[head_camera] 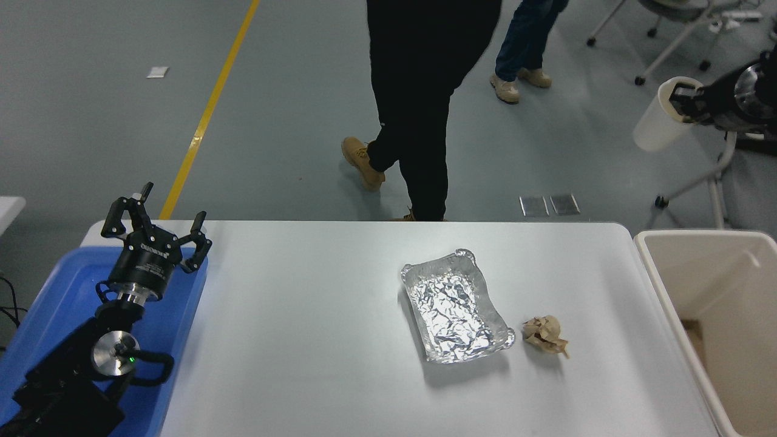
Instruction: Pick up paper cup place in dustbin
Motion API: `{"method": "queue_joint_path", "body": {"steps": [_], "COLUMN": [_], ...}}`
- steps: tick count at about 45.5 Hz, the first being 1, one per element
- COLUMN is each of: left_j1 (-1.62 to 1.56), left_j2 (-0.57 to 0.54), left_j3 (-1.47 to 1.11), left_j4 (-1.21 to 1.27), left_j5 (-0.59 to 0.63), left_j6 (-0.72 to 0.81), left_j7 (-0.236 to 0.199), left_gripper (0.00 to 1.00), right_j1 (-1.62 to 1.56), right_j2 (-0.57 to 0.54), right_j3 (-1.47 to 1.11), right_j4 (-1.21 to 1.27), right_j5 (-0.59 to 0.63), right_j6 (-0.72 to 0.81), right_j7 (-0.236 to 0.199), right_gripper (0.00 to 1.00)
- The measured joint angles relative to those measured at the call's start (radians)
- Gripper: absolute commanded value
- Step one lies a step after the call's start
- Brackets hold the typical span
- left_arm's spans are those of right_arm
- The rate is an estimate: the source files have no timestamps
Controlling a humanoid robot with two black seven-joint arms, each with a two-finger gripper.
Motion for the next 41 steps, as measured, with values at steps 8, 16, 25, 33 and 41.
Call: {"method": "queue_joint_path", "body": {"steps": [8, 16, 25, 33, 41], "left_j1": [0.0, 0.0, 0.0, 0.0, 0.0], "left_j2": [-0.001, -0.001, -0.001, -0.001, -0.001], "left_j3": [0.0, 0.0, 0.0, 0.0, 0.0], "left_j4": [-0.001, 0.0, 0.0, 0.0, 0.0], "left_j5": [0.0, 0.0, 0.0, 0.0, 0.0], "left_j6": [0.0, 0.0, 0.0, 0.0, 0.0], "left_j7": [0.0, 0.0, 0.0, 0.0, 0.0], "left_gripper": [0.98, 0.98, 0.98, 0.98, 0.98], "right_j1": [-0.185, -0.376, -0.537, -0.656, -0.758], "right_j2": [0.006, 0.033, 0.064, 0.089, 0.116], "right_j3": [0.057, 0.12, 0.197, 0.259, 0.314], "right_j4": [-0.174, -0.313, -0.421, -0.463, -0.481], "right_j5": [0.016, 0.036, 0.054, 0.071, 0.082], "right_j6": [-0.068, -0.148, -0.219, -0.29, -0.343], "right_j7": [-0.003, -0.007, -0.009, -0.011, -0.012], "right_gripper": [0.0, 0.0, 0.0, 0.0, 0.0]}}
